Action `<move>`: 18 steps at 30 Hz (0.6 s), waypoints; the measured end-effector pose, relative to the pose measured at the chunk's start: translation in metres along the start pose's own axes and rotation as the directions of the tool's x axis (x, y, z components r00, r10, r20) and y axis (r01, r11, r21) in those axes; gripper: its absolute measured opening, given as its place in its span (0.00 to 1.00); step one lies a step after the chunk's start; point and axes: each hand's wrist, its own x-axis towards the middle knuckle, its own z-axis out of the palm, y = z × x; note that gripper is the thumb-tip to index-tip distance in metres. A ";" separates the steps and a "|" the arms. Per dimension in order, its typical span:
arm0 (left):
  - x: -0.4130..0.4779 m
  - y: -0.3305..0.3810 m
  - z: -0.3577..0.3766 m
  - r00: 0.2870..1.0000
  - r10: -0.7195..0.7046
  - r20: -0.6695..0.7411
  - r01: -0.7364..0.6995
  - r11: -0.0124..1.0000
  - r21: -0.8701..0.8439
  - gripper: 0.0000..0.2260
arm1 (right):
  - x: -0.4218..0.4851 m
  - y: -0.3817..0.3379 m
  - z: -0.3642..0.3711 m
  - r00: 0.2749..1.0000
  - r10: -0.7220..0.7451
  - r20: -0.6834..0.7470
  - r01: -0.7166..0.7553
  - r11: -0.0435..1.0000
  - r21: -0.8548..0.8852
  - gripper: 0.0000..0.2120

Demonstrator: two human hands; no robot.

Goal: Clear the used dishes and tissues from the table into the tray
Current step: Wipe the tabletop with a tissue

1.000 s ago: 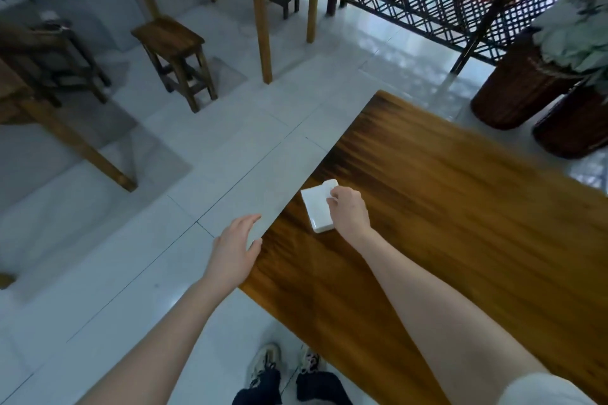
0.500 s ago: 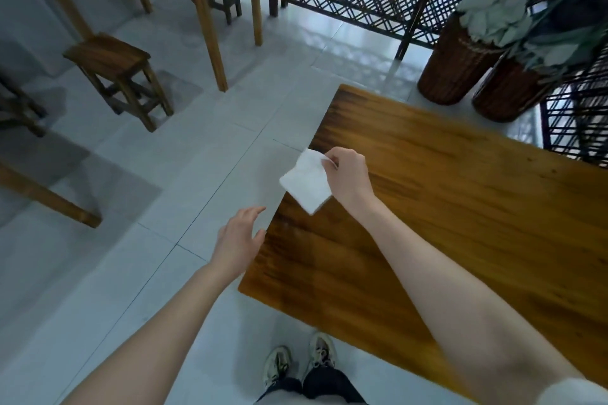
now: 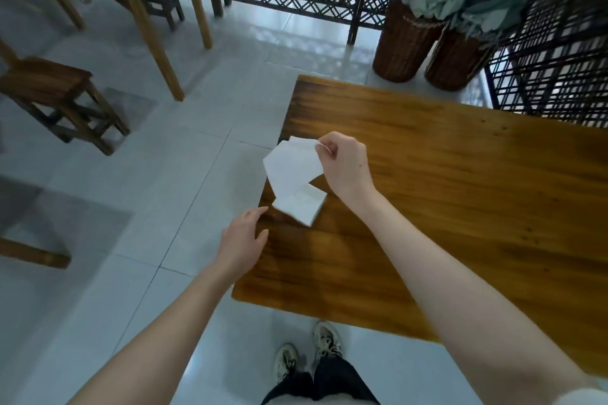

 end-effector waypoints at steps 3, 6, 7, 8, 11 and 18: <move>0.003 0.014 0.007 0.999 0.031 0.042 -0.031 1.000 0.004 0.21 | -0.011 0.022 -0.014 0.994 0.102 -0.031 -0.104 0.993 -0.060 0.07; 0.006 0.035 0.020 0.994 0.054 0.091 -0.057 0.998 0.031 0.21 | -0.028 0.050 -0.033 0.972 0.214 -0.092 -0.223 0.970 -0.101 0.05; 0.007 0.044 0.024 0.992 0.069 0.104 -0.072 0.997 0.027 0.21 | -0.035 0.060 -0.040 0.962 0.251 -0.111 -0.263 0.959 -0.107 0.05; 0.008 0.053 0.029 0.989 0.088 0.117 -0.091 0.996 0.015 0.21 | -0.043 0.071 -0.048 0.950 0.284 -0.128 -0.298 0.948 -0.111 0.04; 0.008 0.082 0.046 0.974 0.145 0.173 -0.147 0.989 -0.001 0.21 | -0.069 0.106 -0.072 0.918 0.360 -0.166 -0.381 0.917 -0.119 0.04; -0.007 0.147 0.096 0.927 0.242 0.287 -0.275 0.958 0.080 0.22 | -0.142 0.193 -0.143 0.838 0.488 -0.242 -0.523 0.846 -0.106 0.04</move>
